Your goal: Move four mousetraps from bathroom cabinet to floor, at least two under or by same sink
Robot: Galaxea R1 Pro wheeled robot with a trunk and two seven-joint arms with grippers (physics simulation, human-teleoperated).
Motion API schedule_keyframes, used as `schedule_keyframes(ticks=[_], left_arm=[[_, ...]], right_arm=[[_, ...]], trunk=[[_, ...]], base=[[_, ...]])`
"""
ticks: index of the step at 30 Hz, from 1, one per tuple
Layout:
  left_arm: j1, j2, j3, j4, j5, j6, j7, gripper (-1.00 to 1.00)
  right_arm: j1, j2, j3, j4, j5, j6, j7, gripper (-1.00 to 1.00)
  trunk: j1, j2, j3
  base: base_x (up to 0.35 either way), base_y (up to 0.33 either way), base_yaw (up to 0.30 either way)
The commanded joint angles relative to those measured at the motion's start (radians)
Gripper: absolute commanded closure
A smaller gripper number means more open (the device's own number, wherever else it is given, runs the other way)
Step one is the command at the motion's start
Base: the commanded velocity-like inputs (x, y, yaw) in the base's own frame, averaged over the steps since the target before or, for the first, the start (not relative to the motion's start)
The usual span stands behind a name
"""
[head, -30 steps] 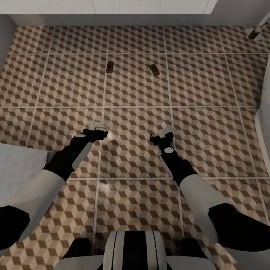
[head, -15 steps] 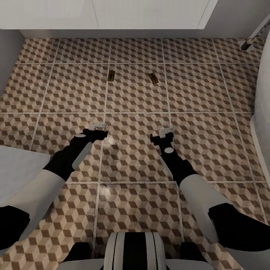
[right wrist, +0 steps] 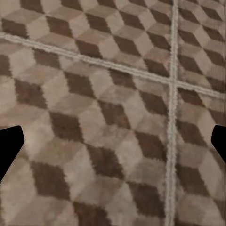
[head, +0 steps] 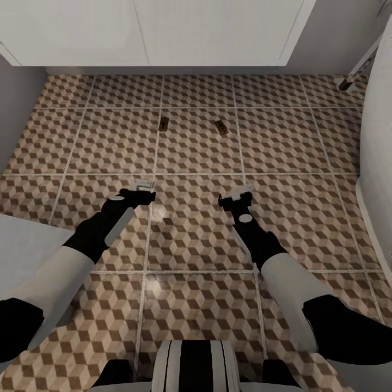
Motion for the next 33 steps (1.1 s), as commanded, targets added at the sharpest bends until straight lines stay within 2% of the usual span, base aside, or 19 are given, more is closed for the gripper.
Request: schedule_keyframes(ticks=[1, 14, 23, 33], left_arm=[[-0.001, 0.002, -0.005, -0.001, 0.011, 0.003, 0.01, -1.0], [0.022, 0.002, -0.005, 0.019, 0.011, 0.001, 0.009, -1.0], [0.06, 0.003, -0.005, 0.021, 0.011, -0.002, 0.01, -1.0], [0.095, 0.003, -0.005, 0.042, 0.011, -0.006, 0.008, -1.0]], right_arm=[[-0.001, 0.0, 0.003, 0.001, 0.008, 0.003, -0.007, -1.0], [0.002, -0.004, 0.003, 0.013, 0.008, -0.049, -0.007, -1.0], [0.006, -0.029, 0.004, 0.014, 0.006, -0.056, -0.005, -1.0], [0.013, -0.037, 0.004, 0.017, 0.005, -0.089, -0.005, -1.0]], trunk=[[0.0, 0.0, 0.003], [-0.006, 0.003, 0.054], [-0.01, 0.005, 0.089], [-0.015, 0.008, 0.127]], base=[[0.0, 0.0, 0.0], [0.0, 0.0, 0.0], [0.0, 0.0, 0.0], [0.0, 0.0, 0.0]])
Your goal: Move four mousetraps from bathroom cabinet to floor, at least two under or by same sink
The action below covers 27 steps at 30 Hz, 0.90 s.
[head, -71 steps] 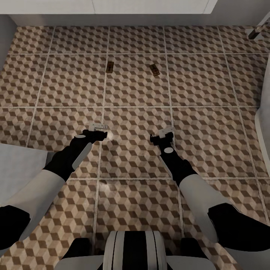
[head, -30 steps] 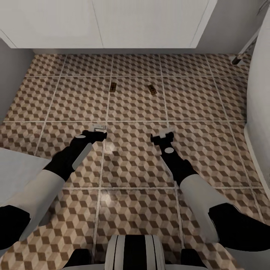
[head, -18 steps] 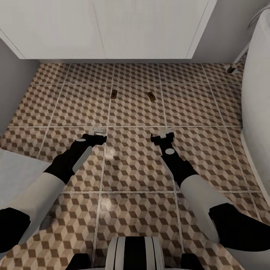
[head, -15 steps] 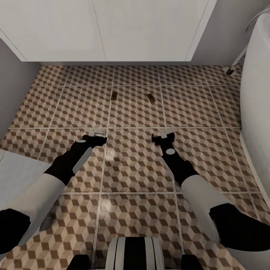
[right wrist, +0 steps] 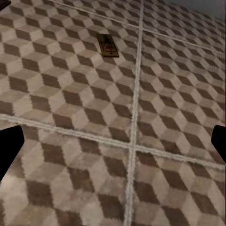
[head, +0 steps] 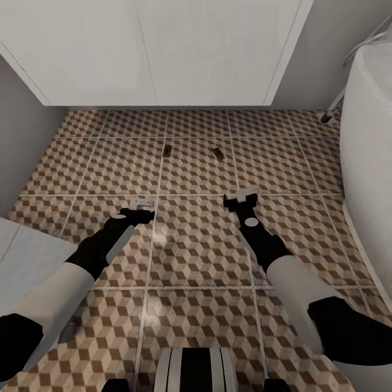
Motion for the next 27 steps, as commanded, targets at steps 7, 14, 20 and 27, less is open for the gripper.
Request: schedule_keyframes(ticks=[7, 14, 20, 27], left_arm=[[0.034, 0.001, -0.005, 0.037, 0.011, -0.007, 0.006, -1.0], [0.065, 0.001, -0.006, 0.09, 0.01, -0.066, 0.005, -1.0], [0.092, 0.001, -0.007, 0.139, 0.01, -0.103, 0.005, -1.0], [0.11, 0.0, -0.007, 0.209, 0.009, -0.174, 0.003, -1.0]], right_arm=[[0.031, -0.002, 0.003, 0.021, 0.008, -0.028, -0.006, -1.0], [0.052, -0.002, 0.002, 0.055, 0.008, -0.063, -0.006, -1.0], [0.056, -0.002, 0.002, 0.12, 0.008, -0.118, -0.007, -1.0], [0.056, -0.002, 0.002, 0.192, 0.008, -0.168, -0.007, -1.0]], trunk=[[-0.003, 0.001, 0.027], [-0.006, 0.003, 0.054], [-0.009, 0.004, 0.077], [-0.012, 0.006, 0.104]], base=[[0.0, 0.0, 0.0], [0.0, 0.0, 0.0], [0.0, 0.0, 0.0], [0.0, 0.0, 0.0]])
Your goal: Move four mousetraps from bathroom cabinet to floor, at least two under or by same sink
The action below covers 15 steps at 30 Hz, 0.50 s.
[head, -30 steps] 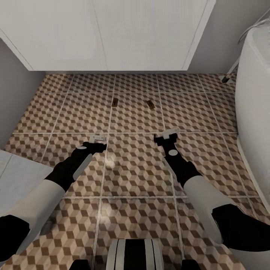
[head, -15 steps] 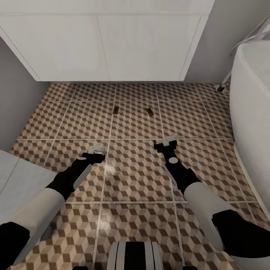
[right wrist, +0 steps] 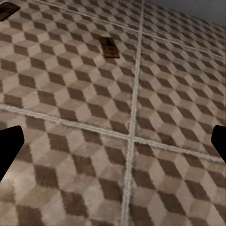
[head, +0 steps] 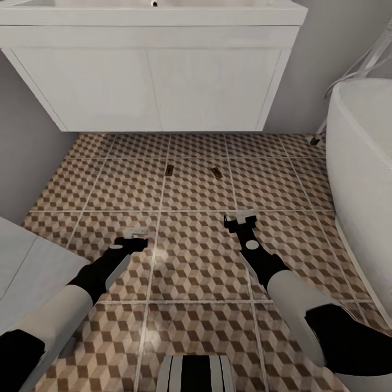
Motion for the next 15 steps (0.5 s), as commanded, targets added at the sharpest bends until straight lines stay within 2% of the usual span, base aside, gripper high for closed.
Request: schedule_keyframes(ticks=[1, 3, 9, 15], left_arm=[[0.0, 0.002, -0.009, 0.009, 0.011, -0.008, 0.01, -1.0], [0.003, 0.002, -0.029, 0.057, 0.011, -0.051, 0.009, -1.0], [0.004, 0.002, -0.088, 0.113, 0.012, -0.085, 0.009, -1.0], [0.004, -0.003, -0.1, 0.159, 0.012, -0.125, 0.008, -1.0]], right_arm=[[-0.001, 0.0, 0.005, 0.008, 0.008, -0.006, -0.009, -1.0], [-0.001, 0.0, 0.005, 0.033, 0.008, -0.032, -0.009, -1.0], [-0.001, -0.001, 0.005, 0.071, 0.008, -0.056, -0.008, -1.0], [-0.001, -0.001, 0.005, 0.108, 0.008, -0.094, -0.008, -1.0]], trunk=[[-0.001, 0.0, 0.003], [-0.001, 0.0, 0.011], [-0.004, 0.002, 0.034], [-0.007, 0.003, 0.057]], base=[[0.0, 0.0, 0.0], [0.0, 0.0, 0.0], [0.0, 0.0, 0.0], [0.0, 0.0, 0.0]])
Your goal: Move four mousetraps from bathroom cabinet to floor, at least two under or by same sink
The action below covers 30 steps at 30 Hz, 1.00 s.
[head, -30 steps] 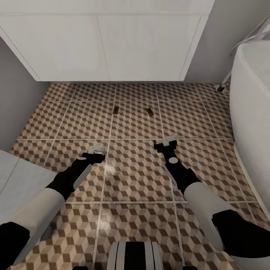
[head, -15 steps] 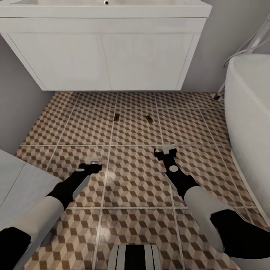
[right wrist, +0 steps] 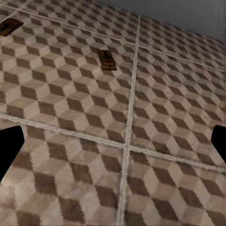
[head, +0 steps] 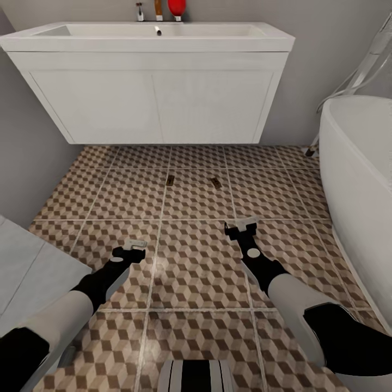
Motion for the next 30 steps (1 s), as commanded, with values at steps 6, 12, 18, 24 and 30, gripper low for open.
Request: schedule_keyframes(ticks=[6, 12, 18, 24, 30], left_arm=[[0.0, -0.016, -0.012, 0.062, 0.008, -0.03, 0.009, -1.0], [0.001, -0.029, -0.013, 0.132, 0.008, -0.091, 0.007, -1.0], [0.002, -0.045, -0.013, 0.177, 0.008, -0.111, 0.006, -1.0], [0.007, -0.061, -0.013, 0.217, 0.008, -0.136, 0.006, -1.0], [0.02, -0.083, -0.014, 0.257, 0.008, -0.175, 0.006, -1.0]], right_arm=[[-0.001, 0.0, 0.003, 0.039, 0.01, -0.034, -0.009, -1.0], [-0.001, 0.001, 0.004, 0.098, 0.009, -0.072, -0.009, -1.0], [-0.001, 0.001, 0.004, 0.154, 0.009, -0.118, -0.009, -1.0], [0.0, 0.001, 0.004, 0.208, 0.009, -0.163, -0.009, -1.0], [0.007, 0.002, 0.005, 0.24, 0.009, -0.199, -0.009, -1.0]], trunk=[[-0.003, 0.001, 0.023], [-0.005, 0.003, 0.046], [-0.008, 0.004, 0.069], [-0.011, 0.005, 0.092], [-0.014, 0.007, 0.115]], base=[[0.0, 0.0, 0.0], [0.0, 0.0, 0.0], [0.0, 0.0, 0.0], [0.0, 0.0, 0.0], [0.0, 0.0, 0.0]])
